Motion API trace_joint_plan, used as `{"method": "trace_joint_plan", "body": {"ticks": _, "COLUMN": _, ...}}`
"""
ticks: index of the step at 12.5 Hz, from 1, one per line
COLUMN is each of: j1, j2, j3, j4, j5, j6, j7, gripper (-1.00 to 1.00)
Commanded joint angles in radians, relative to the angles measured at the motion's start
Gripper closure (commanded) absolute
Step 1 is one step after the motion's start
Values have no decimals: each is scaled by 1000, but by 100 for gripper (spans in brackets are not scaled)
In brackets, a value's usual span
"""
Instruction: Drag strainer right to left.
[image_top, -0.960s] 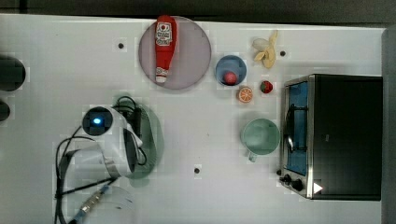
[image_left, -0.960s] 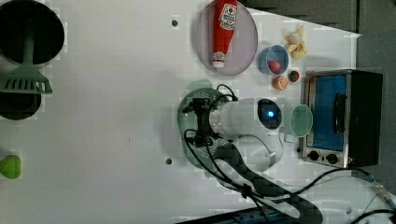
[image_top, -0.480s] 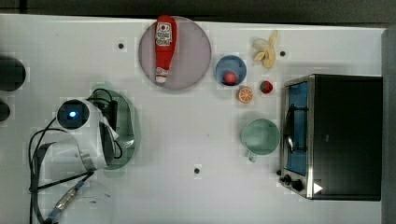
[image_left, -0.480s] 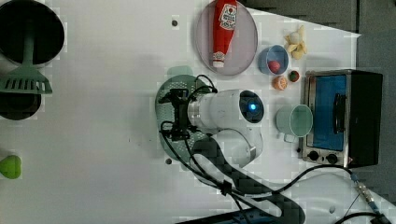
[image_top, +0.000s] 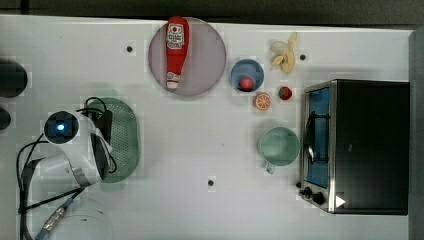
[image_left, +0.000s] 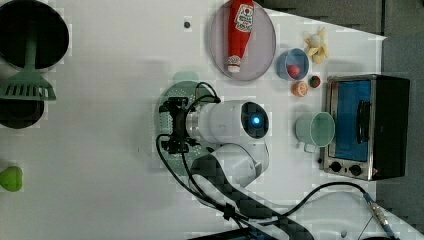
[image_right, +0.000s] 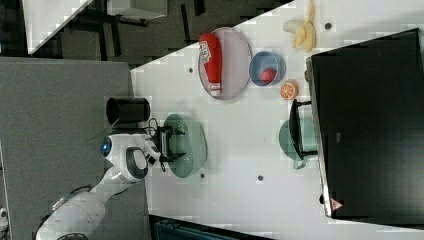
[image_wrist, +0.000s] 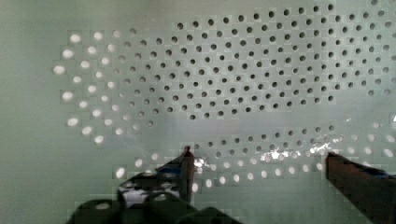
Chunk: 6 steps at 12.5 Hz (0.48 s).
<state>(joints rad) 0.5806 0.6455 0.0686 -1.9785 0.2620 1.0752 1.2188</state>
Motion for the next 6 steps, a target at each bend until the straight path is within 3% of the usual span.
{"method": "trace_joint_plan", "body": {"ticks": 1, "j1": 60, "j2": 26, "j3": 2, "j4": 57, "j5": 11, "j6": -17, "j7": 102, "gripper": -100}}
{"method": "trace_joint_plan", "body": {"ticks": 6, "j1": 96, "j2": 74, "j3": 2, "j4": 130, "j5": 11, "j6": -15, "j7": 101, "gripper": -100}}
